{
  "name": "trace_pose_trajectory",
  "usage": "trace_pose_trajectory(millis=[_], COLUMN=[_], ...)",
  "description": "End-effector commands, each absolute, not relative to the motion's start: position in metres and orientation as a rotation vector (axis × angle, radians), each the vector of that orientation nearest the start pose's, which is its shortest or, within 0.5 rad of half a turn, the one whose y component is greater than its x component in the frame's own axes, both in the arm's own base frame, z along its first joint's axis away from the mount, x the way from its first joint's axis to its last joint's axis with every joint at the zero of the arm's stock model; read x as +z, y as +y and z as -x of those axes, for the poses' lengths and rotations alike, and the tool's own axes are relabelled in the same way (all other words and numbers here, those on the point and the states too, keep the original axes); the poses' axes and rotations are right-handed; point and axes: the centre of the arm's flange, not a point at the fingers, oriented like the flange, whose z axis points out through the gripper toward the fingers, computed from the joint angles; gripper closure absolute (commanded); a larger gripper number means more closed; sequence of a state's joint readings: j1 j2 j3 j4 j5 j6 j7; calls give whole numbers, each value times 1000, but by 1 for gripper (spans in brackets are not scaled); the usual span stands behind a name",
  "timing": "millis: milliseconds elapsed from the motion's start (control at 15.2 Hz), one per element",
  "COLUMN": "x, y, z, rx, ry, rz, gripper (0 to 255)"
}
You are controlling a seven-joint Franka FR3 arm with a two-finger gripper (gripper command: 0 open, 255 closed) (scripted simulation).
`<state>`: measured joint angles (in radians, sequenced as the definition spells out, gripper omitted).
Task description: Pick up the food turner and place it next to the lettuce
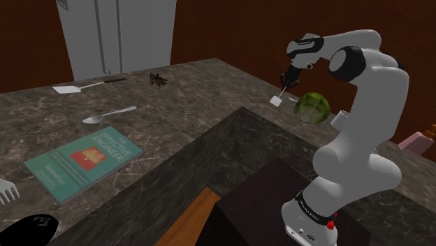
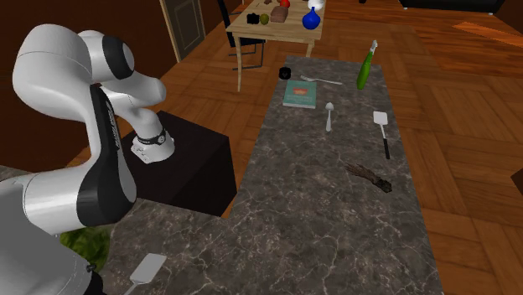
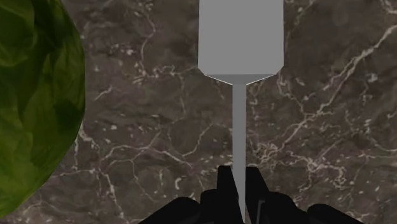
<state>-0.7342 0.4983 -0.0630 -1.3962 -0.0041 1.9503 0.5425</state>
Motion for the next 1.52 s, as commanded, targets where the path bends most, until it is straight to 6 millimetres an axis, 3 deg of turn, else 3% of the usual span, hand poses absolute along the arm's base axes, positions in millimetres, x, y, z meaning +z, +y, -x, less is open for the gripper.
trace_pose_trajectory(millis=[0,792,1320,1386,1452], x=[415,350,351,351,351], y=[-501,-501,-501,-501,-501], z=[-501,-501,-501,-501,-501], rx=[-84,-84,-84,-84,-84], ry=[1962,1962,1962,1962,1962], rz=[2504,2504,2504,2504,2504], gripper=[255,255,255,0,0])
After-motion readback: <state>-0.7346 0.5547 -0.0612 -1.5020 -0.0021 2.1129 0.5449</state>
